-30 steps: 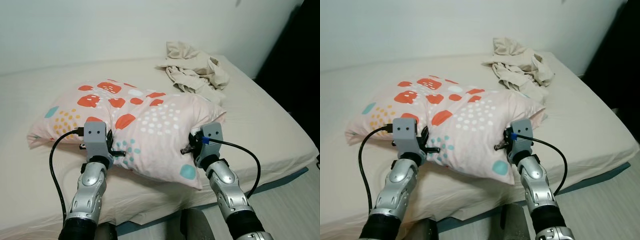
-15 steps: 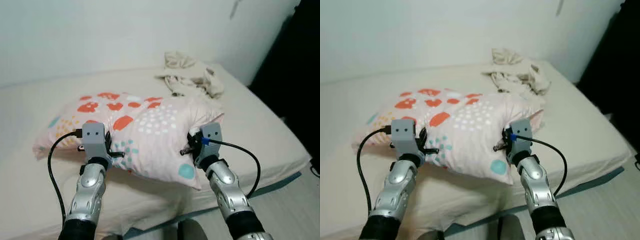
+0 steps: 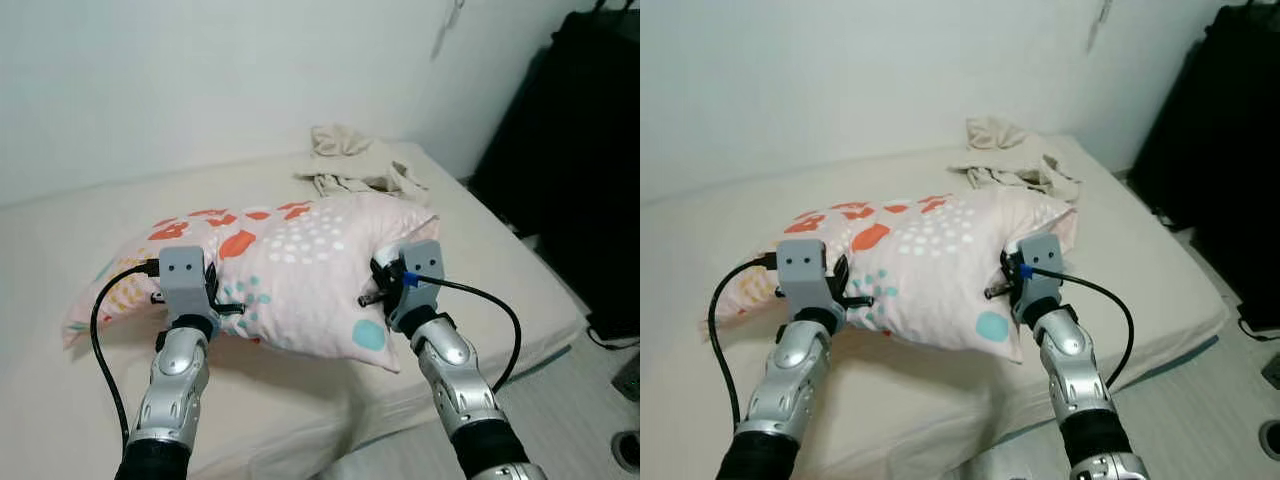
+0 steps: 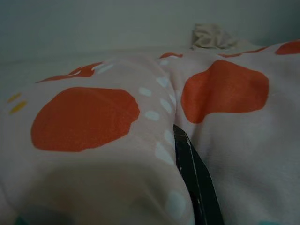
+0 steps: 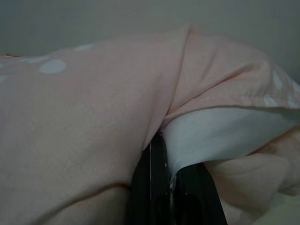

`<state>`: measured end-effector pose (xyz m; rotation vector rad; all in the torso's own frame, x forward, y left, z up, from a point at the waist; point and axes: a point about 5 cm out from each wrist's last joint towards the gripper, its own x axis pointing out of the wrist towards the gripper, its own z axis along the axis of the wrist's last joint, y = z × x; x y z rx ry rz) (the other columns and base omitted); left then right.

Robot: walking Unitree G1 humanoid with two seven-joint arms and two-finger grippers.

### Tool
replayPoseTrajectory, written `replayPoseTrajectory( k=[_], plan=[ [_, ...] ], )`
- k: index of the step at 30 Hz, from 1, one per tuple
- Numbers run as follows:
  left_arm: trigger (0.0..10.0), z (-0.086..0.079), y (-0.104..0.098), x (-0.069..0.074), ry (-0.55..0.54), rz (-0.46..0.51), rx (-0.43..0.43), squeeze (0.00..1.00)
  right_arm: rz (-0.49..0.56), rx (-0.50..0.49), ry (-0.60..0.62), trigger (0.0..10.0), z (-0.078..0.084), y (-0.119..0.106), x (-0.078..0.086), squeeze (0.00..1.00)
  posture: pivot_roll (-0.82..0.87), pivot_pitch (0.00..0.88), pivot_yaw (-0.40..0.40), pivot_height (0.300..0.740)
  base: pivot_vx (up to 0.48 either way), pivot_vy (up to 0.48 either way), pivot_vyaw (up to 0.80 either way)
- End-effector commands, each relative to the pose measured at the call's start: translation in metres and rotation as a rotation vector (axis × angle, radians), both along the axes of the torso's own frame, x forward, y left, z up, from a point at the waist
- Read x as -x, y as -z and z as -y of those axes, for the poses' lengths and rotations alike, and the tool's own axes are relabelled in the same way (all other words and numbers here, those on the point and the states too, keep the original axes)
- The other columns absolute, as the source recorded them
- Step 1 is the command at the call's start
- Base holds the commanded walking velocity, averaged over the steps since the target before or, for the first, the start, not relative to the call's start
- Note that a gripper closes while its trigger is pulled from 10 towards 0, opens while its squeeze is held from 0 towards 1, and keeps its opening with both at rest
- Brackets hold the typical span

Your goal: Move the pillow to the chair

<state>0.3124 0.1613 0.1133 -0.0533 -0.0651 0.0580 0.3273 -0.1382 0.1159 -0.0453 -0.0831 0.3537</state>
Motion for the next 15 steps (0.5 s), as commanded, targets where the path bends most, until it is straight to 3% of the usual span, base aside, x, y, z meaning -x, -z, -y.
replayPoseTrajectory(
  k=[1,9,15],
  plan=[
    [10.0,-0.003,-0.005,0.000,-0.005,0.033,-0.008,0.00,0.027,-0.013,-0.009,10.0,-0.003,-0.003,0.001,0.00,0.00,0.111,-0.033,0.740,0.000,0.000,0.00],
    [10.0,-0.006,0.005,0.001,-0.015,-0.015,-0.026,0.00,0.022,-0.011,-0.015,10.0,-0.002,-0.002,0.001,0.00,0.00,0.105,-0.031,0.740,0.000,0.000,0.00],
    [10.0,-0.013,0.028,0.009,-0.039,-0.107,0.008,0.00,-0.145,0.073,-0.027,10.0,-0.007,0.032,0.006,0.00,0.00,0.094,-0.028,0.740,0.000,0.000,0.00]
  ],
)
